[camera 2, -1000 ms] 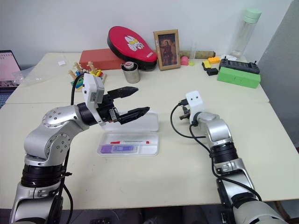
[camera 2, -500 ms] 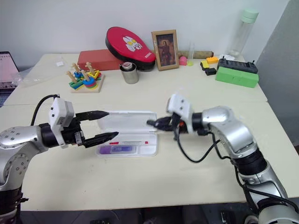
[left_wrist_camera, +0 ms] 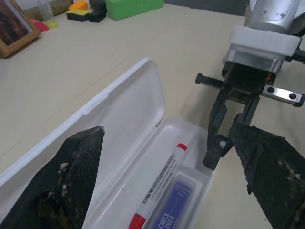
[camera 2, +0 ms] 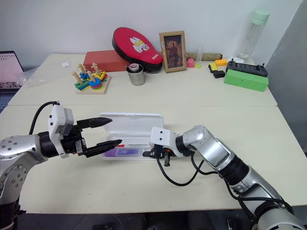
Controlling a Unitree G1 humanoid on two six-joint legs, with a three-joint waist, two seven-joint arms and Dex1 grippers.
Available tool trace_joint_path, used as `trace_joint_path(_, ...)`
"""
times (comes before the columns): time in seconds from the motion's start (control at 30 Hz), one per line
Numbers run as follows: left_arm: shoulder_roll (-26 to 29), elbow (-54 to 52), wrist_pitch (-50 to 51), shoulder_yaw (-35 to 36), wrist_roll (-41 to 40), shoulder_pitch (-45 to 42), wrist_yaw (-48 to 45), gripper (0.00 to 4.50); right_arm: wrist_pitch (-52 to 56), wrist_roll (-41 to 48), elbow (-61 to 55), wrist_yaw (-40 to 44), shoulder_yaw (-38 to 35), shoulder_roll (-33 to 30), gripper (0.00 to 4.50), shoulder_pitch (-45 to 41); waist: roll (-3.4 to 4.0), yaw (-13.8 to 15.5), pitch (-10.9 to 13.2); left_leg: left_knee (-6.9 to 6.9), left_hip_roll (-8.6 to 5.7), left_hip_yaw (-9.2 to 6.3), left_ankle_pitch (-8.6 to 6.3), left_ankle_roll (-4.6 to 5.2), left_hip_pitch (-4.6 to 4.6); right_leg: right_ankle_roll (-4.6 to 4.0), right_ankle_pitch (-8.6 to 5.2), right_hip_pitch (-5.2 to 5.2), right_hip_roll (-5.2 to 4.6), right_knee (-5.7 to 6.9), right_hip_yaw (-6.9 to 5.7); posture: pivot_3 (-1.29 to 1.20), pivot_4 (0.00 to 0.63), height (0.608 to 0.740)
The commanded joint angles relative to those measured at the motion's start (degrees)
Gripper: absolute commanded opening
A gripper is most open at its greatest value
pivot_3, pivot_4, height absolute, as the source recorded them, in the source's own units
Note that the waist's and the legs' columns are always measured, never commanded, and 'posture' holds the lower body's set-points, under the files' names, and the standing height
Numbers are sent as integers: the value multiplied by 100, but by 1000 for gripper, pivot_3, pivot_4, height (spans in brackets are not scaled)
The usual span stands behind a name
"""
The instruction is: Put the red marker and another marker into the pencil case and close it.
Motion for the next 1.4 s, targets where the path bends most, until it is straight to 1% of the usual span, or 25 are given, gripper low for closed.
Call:
trace_joint_path(0.03, 108, -313, 144, 226, -296, 93, -69, 4500, -117, -55, 6, 20, -119, 71, 1611, -106, 0, 0, 0, 0, 0, 0, 0, 0, 0, 0, 0, 0, 0, 0, 0, 0, 150, 740)
trace_joint_path(0.2, 184, -403, 236, 248, -389, 170, -136, 4500, -164, -90, 103, 13, -191, 127, 2842, -137, 0, 0, 0, 0, 0, 0, 0, 0, 1, -2, 1, 0, 0, 1, 0, 0, 150, 740)
trace_joint_path(0.27, 193, -397, 229, 241, -385, 161, -144, 4500, -173, -76, 105, 19, -233, 131, 3211, -152, 0, 0, 0, 0, 0, 0, 0, 0, 1, -2, 1, 0, 0, 2, 0, 0, 150, 740)
trace_joint_path(0.3, 196, -396, 227, 234, -386, 158, -146, 4500, -176, -12, 75, 37, -310, 139, 3517, -160, 0, 0, 0, 0, 0, 0, 0, 0, 1, -1, 0, 0, 0, 2, 0, 0, 150, 740)
trace_joint_path(0.33, 196, -397, 227, 230, -386, 156, -147, 4500, -178, 34, 52, 52, -365, 145, 3579, -165, 0, 0, 0, 0, 0, 0, 0, 0, 1, 0, 0, 0, 0, 2, 0, 0, 150, 740)
trace_joint_path(0.4, 159, -434, 234, 241, -392, 206, -102, 4500, -203, 371, -77, 181, -724, 169, 4104, -193, 0, 1, 0, 0, 0, 0, 0, 0, 1, 0, 0, 0, 0, 2, 0, 0, 150, 740)
trace_joint_path(0.43, 135, -461, 239, 259, -400, 246, -74, 4500, -175, 594, -137, 235, -947, 218, 4191, -219, 0, 1, 0, 0, 0, 0, 0, 0, 1, -1, 0, 0, 0, 2, 0, 0, 150, 740)
trace_joint_path(0.47, 112, -499, 245, 283, -404, 300, -38, 4500, -116, 885, -182, 279, -1244, 306, 4456, -282, 0, 1, 0, 0, 0, 0, 0, 0, 1, -1, 1, 0, 0, 2, 0, 0, 150, 740)
trace_joint_path(0.53, 63, -559, 259, 411, -422, 433, 86, 4500, 63, 1407, -74, 104, -1919, 614, 4456, -570, 0, -1, 0, 0, 0, 0, 0, 0, 1, -2, 1, 0, 0, 2, 0, 0, 150, 740)
trace_joint_path(0.57, 49, -568, 264, 480, -428, 484, 136, 4500, 153, 1529, 52, -60, -2159, 745, 4456, -730, 0, -8, 0, 0, 0, 0, 0, 0, 1, -3, 1, 0, 0, 4, 0, 0, 150, 740)
trace_joint_path(0.63, 5, -535, 289, 793, -471, 609, 316, 4500, 445, 1474, 758, -741, -2575, 1055, 4456, -1295, 1, -51, 1, -1, 2, 1, 0, 0, 4, -12, 7, -1, 1, 12, 2, 0, 150, 740)
trace_joint_path(0.7, -76, -525, 326, 1159, -576, 734, 488, 4500, 609, 1279, 1458, -1229, -2730, 1226, 4086, -1743, 0, -92, 0, -1, 2, 0, 0, 0, 8, -24, 12, -1, 2, 19, 0, 0, 150, 740)
trace_joint_path(0.77, -176, -564, 400, 1462, -739, 840, 665, 4500, 581, 1016, 1947, -1478, -2639, 1279, 3745, -1995, -8, -71, -5, -1, 2, 3, 0, 0, 17, -28, 11, -3, 2, 29, 3, 0, 150, 740)
trace_joint_path(0.8, -233, -600, 435, 1618, -834, 906, 750, 4500, 569, 857, 2195, -1650, -2554, 1324, 3310, -2105, -8, -57, -5, -2, 2, 2, 0, 0, 18, -33, 7, 0, 1, 29, 1, 0, 150, 740)
trace_joint_path(0.87, -315, -662, 482, 1837, -1002, 997, 882, 4500, 489, 608, 2565, -1869, -2410, 1407, 2988, -2249, -10, -35, -6, -5, 1, 3, 0, 0, 15, -34, 6, -1, 0, 22, 1, 0, 150, 740)
trace_joint_path(0.9, -341, -690, 502, 1912, -1072, 1026, 927, 4500, 437, 517, 2683, -1924, -2356, 1443, 2570, -2288, -10, -36, -6, -6, 1, 7, -1, 0, 12, -34, 6, -2, -1, 19, 4, 0, 150, 740)
trace_joint_path(0.93, -365, -726, 519, 1992, -1147, 1053, 976, 4500, 409, 463, 2753, -1922, -2283, 1493, 2416, -2300, -9, -36, -5, -6, 1, 7, -1, 0, 9, -34, 7, -6, -1, 18, 5, 0, 150, 740)
trace_joint_path(1.07, -389, -819, 567, 2206, -1383, 1116, 1134, 4500, 322, 215, 2774, -1790, -1889, 1600, 1386, -2230, -9, -57, -5, -9, 2, 6, -1, 1, 3, -35, 7, -10, -1, 20, 3, 0, 150, 740)
trace_joint_path(1.1, -380, -837, 567, 2242, -1397, 1157, 1146, 4500, 298, 146, 2671, -1648, -1713, 1577, 1050, -2167, -9, -61, -5, -9, 2, 6, -1, 1, 3, -35, 7, -11, -1, 20, 2, 0, 150, 740)
trace_joint_path(1.2, -369, -872, 553, 2291, -1441, 1238, 1176, 4500, 361, 195, 2151, -1184, -1411, 1477, 374, -1965, -9, -63, -5, -9, 2, 6, -1, 0, 4, -35, 7, -10, 0, 21, 2, 0, 150, 740)
trace_joint_path(1.27, -354, -912, 538, 2274, -1451, 1274, 1190, 4500, 350, 230, 1753, -866, -1217, 1324, 50, -1811, -9, -61, -5, -9, 2, 5, -1, 0, 4, -34, 7, -10, 0, 21, 1, 0, 150, 740)
trace_joint_path(1.4, -348, -1021, 539, 2158, -1468, 1294, 1210, 4500, 307, 44, 988, -371, -624, 876, 50, -1478, -10, -28, -6, -8, 2, 4, -1, 0, 4, -34, 7, -6, -1, 17, 0, 0, 150, 740)
